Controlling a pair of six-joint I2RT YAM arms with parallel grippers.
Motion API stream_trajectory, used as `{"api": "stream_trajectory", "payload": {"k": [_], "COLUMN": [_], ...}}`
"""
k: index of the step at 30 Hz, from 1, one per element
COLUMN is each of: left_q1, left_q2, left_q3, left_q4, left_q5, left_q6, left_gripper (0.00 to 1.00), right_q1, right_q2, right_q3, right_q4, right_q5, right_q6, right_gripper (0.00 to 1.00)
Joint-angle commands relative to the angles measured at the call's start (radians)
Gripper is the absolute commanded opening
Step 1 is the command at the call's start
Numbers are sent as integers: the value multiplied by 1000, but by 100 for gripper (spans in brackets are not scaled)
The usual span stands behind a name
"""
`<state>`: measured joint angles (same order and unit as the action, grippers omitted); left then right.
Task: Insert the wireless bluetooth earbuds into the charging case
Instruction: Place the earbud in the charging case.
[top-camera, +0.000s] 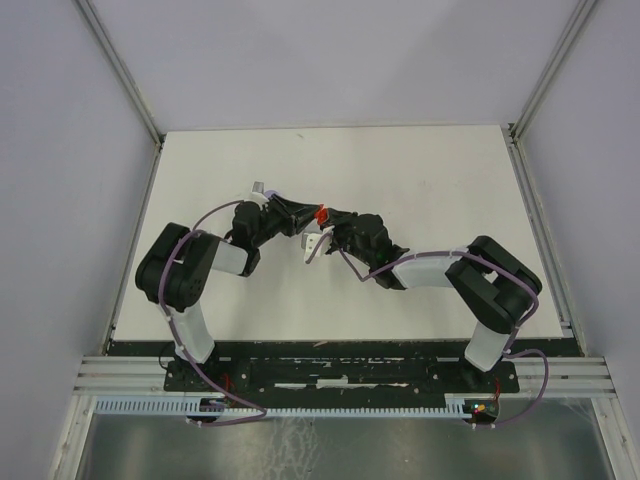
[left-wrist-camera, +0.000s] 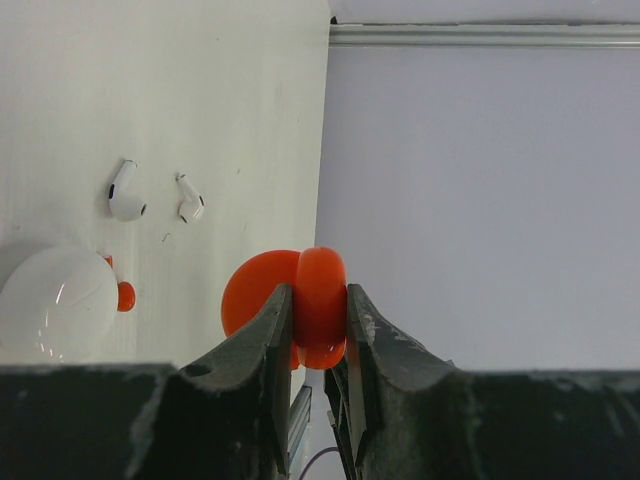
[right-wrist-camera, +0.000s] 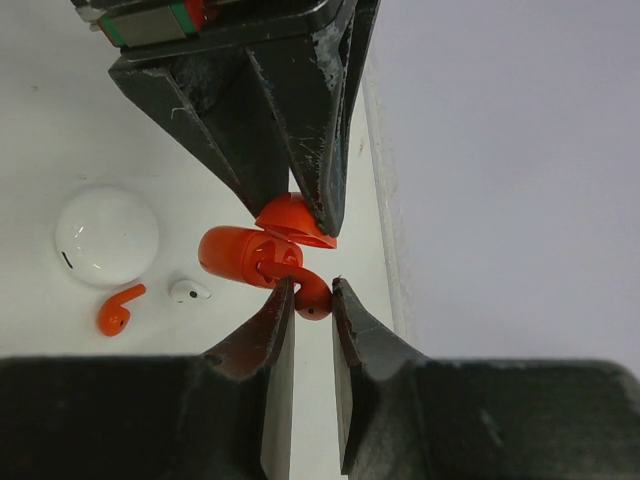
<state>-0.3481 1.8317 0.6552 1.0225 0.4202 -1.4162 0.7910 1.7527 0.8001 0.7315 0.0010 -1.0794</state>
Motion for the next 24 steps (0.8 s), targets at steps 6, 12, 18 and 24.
{"api": "stream_trajectory", "payload": {"k": [6, 12, 18, 24], "left_q1": [-8, -7, -8, -6], "left_q2": [-62, -69, -75, -71], "left_q3": [35, 31, 29, 26], "left_q4": [25, 24, 24, 30], "left_q5": [17, 14, 12, 13], "left_q6": [51, 50, 48, 44], "left_gripper": [3, 3, 3, 3], "right_q1": [4, 6, 5, 8], "right_q2": [18, 15, 13, 15], "right_q3": [33, 24, 21, 14], "right_q4": [2, 15, 16, 35], "right_q5": [21, 36, 61, 79], "right_q6": [-22, -42, -66, -76], "right_gripper": [2, 2, 2, 2]}}
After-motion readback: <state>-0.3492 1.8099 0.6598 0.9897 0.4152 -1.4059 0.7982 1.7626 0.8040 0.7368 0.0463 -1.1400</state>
